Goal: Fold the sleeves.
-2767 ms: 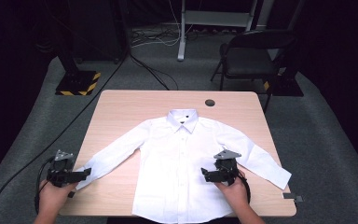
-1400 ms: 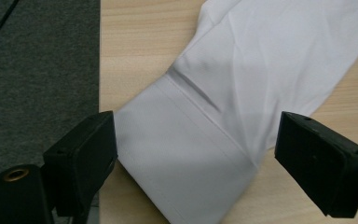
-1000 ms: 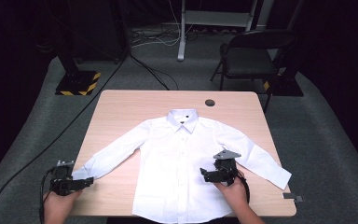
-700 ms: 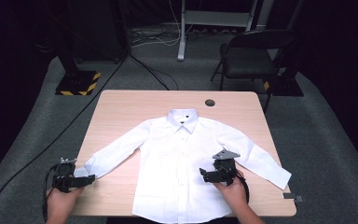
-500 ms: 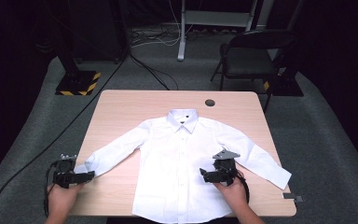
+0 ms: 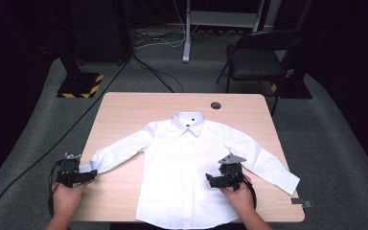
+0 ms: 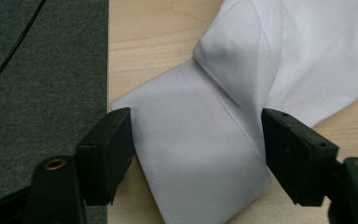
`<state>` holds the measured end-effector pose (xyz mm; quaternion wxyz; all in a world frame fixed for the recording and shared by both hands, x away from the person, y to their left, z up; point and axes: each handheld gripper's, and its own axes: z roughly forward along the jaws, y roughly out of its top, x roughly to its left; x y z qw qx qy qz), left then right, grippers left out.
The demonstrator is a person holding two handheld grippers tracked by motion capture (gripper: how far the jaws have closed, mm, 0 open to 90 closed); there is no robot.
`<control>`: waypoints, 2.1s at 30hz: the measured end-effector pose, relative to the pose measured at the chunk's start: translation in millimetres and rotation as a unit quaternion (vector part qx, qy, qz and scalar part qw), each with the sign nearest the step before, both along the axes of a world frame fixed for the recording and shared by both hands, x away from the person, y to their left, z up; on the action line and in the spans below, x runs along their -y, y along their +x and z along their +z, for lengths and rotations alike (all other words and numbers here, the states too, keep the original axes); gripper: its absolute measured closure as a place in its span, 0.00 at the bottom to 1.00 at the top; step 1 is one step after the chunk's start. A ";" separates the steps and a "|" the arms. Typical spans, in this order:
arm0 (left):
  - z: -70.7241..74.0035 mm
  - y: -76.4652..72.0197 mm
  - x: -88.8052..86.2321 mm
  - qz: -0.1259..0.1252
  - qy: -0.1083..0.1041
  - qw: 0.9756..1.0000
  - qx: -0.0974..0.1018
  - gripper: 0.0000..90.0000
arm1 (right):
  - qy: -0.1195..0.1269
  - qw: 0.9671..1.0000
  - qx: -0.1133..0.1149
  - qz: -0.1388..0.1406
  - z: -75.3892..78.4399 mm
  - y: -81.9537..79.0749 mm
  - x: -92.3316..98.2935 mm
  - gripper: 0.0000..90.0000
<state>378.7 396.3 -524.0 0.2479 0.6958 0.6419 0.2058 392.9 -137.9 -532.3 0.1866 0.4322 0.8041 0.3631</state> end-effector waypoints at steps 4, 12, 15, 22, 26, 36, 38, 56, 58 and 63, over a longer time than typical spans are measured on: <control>0.8 0.0 -1.4 -0.006 -0.002 1.000 0.004 0.37 | -0.001 1.000 0.000 0.000 -0.1 0.0 0.0 0.11; 3.5 4.8 -6.6 -0.007 -0.015 1.000 0.009 0.48 | -0.012 1.000 -0.007 0.000 -5.7 1.7 -1.2 0.11; 8.7 2.8 -13.8 0.000 -0.036 0.999 0.028 0.49 | -0.017 1.000 -0.004 0.003 -6.5 1.6 -1.7 0.10; 23.2 2.4 -20.1 0.004 -0.057 0.997 0.061 0.50 | -0.018 1.000 -0.002 0.004 -7.0 1.4 -2.3 0.10; 33.9 3.8 -19.0 0.008 -0.057 0.994 0.089 0.50 | -0.017 1.000 -0.002 0.003 -7.2 1.6 -2.7 0.09; 66.0 17.1 -6.8 -0.010 -0.049 0.987 0.156 0.50 | -0.016 1.000 0.000 0.003 -7.8 1.6 -2.7 0.09; 69.0 19.0 -6.5 -0.011 -0.048 0.987 0.155 0.50 | -0.016 1.000 0.000 0.003 -7.8 1.5 -2.7 0.09; 60.6 17.8 33.2 -0.143 -0.047 0.974 0.172 0.50 | -0.016 1.000 0.001 0.003 -8.0 2.1 -2.9 0.08; 59.3 16.4 46.0 -0.174 -0.039 0.968 0.177 0.50 | -0.016 1.000 0.000 0.003 -8.0 2.3 -3.2 0.08; 53.4 15.5 76.4 -0.238 -0.039 0.956 0.167 0.50 | -0.015 1.000 0.002 0.004 -8.2 2.1 -2.8 0.08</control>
